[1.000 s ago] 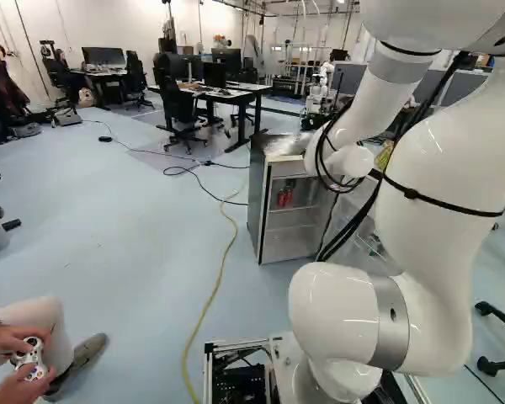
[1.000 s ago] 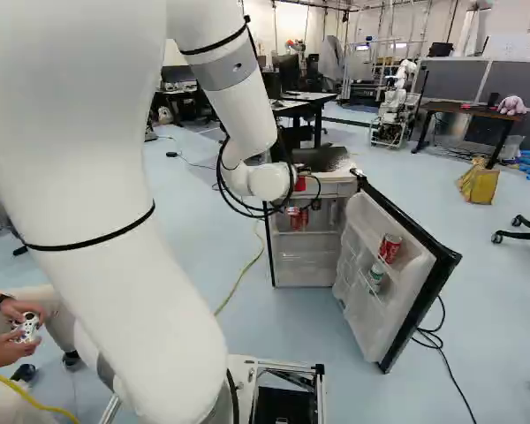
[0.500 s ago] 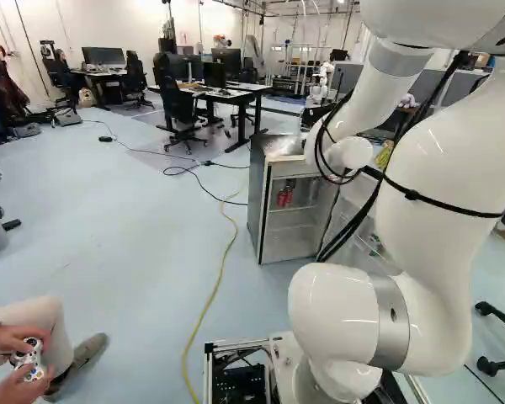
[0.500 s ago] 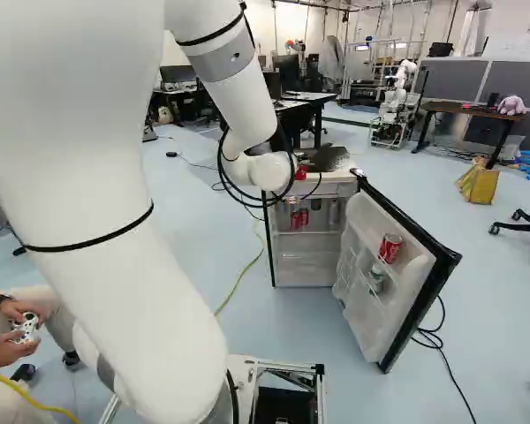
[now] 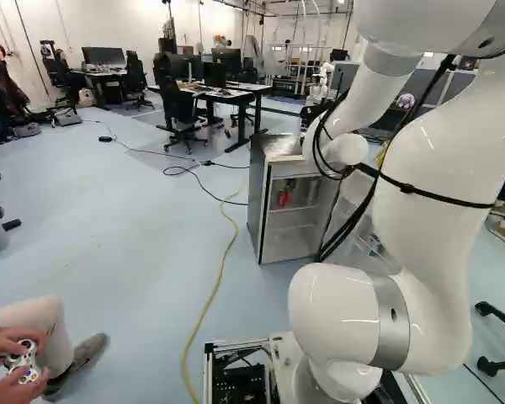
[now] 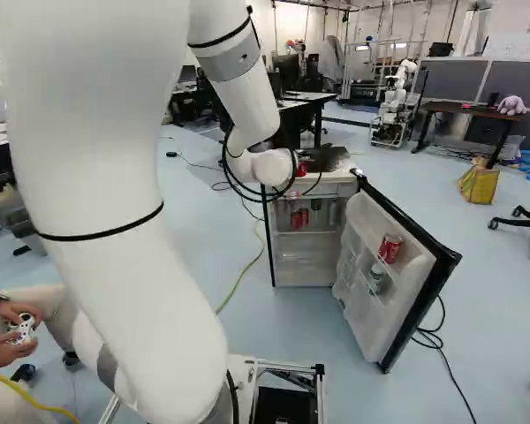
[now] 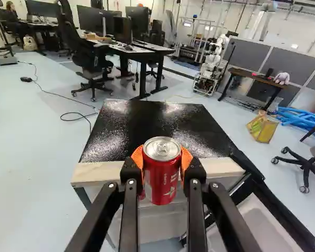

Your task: Grab a drink from the fridge

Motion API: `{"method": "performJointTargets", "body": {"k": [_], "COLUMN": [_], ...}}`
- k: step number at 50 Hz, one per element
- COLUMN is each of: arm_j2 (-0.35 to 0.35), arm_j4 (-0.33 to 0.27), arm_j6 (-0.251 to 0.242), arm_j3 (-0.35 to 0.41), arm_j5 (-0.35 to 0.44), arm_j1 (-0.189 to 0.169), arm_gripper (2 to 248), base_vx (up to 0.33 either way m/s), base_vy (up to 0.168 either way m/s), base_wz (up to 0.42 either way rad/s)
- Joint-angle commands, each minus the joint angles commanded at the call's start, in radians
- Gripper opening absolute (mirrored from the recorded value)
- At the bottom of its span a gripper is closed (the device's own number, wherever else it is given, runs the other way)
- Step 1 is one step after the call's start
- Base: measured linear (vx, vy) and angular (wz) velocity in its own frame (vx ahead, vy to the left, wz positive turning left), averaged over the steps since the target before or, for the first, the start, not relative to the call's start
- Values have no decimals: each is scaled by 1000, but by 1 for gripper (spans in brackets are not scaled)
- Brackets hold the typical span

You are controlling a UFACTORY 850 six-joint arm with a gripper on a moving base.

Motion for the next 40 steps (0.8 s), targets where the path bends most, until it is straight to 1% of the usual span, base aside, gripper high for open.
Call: {"method": "performJointTargets", "body": {"k": [40], "arm_j2": [-97], "arm_j4": [3], "arm_j6": [0], "arm_j3": [-110], "arm_j5": [0], "arm_j1": [19], "arm_gripper": [89], "base_vx": [0], "base_vy": [0], "base_wz": [0]}}
